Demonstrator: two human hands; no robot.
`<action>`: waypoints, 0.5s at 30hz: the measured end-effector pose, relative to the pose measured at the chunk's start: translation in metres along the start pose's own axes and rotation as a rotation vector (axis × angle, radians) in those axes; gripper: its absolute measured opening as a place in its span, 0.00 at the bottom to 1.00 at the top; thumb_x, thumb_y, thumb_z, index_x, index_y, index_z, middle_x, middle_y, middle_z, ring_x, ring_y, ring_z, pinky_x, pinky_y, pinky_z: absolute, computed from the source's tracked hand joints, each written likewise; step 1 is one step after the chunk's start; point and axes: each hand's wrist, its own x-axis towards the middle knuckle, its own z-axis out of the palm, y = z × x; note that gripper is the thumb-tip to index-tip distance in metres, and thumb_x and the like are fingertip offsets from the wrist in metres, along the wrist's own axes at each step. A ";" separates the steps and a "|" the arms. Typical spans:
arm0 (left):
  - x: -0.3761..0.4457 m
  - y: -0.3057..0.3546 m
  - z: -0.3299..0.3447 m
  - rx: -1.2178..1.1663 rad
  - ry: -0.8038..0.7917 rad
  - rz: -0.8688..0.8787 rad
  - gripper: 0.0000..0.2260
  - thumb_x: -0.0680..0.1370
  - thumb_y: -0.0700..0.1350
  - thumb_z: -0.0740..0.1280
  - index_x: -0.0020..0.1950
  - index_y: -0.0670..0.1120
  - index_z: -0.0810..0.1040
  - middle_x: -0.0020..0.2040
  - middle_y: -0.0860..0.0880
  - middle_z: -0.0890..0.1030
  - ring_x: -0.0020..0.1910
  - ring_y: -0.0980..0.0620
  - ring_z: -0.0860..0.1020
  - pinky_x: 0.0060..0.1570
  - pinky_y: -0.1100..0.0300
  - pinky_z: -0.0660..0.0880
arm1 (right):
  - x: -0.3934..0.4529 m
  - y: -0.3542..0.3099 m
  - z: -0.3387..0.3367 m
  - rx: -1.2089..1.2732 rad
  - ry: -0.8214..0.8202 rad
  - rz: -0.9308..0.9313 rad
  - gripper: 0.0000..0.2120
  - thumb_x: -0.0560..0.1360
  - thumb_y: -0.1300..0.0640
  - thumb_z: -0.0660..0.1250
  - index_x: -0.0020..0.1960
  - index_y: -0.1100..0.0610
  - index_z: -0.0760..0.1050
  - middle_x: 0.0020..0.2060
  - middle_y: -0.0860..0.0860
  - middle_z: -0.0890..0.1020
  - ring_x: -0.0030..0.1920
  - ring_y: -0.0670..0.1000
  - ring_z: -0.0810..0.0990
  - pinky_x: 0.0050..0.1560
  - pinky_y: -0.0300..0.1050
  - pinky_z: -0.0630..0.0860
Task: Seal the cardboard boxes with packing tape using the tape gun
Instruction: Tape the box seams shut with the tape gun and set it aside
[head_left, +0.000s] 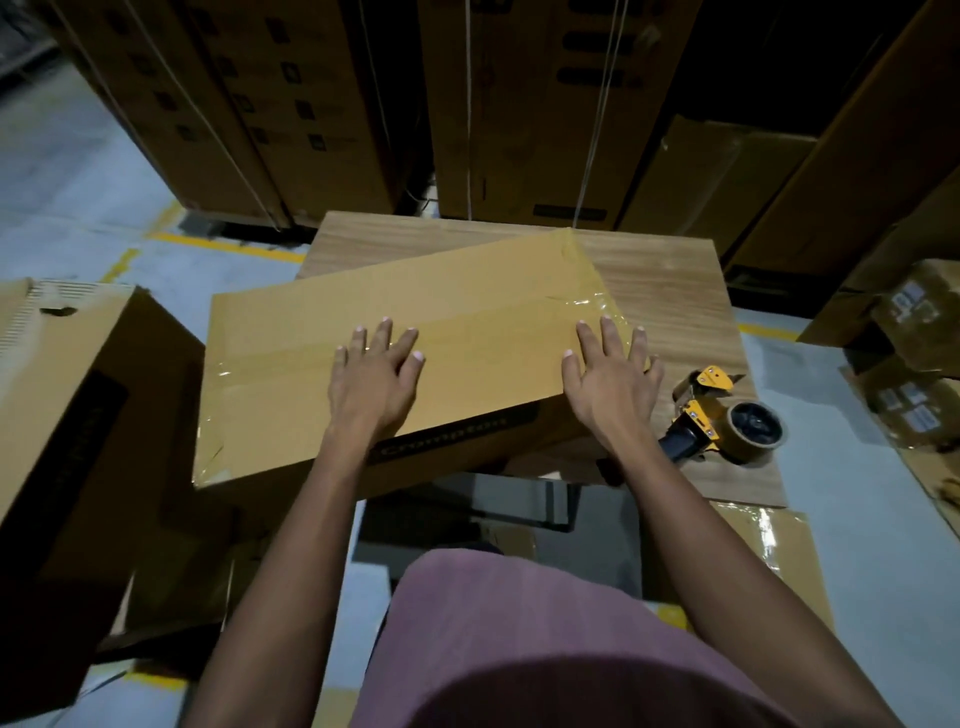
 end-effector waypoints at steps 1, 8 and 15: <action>-0.004 -0.011 -0.002 0.015 0.000 -0.034 0.24 0.85 0.61 0.47 0.82 0.60 0.57 0.83 0.51 0.52 0.82 0.43 0.50 0.79 0.43 0.48 | 0.000 0.000 -0.001 -0.001 0.003 0.001 0.29 0.85 0.39 0.45 0.84 0.44 0.53 0.84 0.48 0.52 0.83 0.63 0.47 0.77 0.68 0.52; -0.027 -0.082 -0.017 0.069 0.017 -0.241 0.27 0.84 0.65 0.42 0.82 0.62 0.51 0.84 0.50 0.48 0.82 0.41 0.46 0.79 0.42 0.44 | -0.006 -0.014 -0.004 0.034 -0.003 0.092 0.28 0.86 0.41 0.46 0.84 0.45 0.52 0.84 0.50 0.50 0.83 0.64 0.44 0.78 0.69 0.47; -0.017 -0.081 -0.019 0.090 -0.018 -0.243 0.27 0.85 0.62 0.44 0.83 0.57 0.51 0.84 0.45 0.48 0.81 0.36 0.46 0.78 0.39 0.44 | -0.064 -0.090 0.008 0.204 -0.212 0.052 0.38 0.83 0.33 0.49 0.85 0.50 0.39 0.82 0.54 0.33 0.79 0.65 0.28 0.77 0.72 0.46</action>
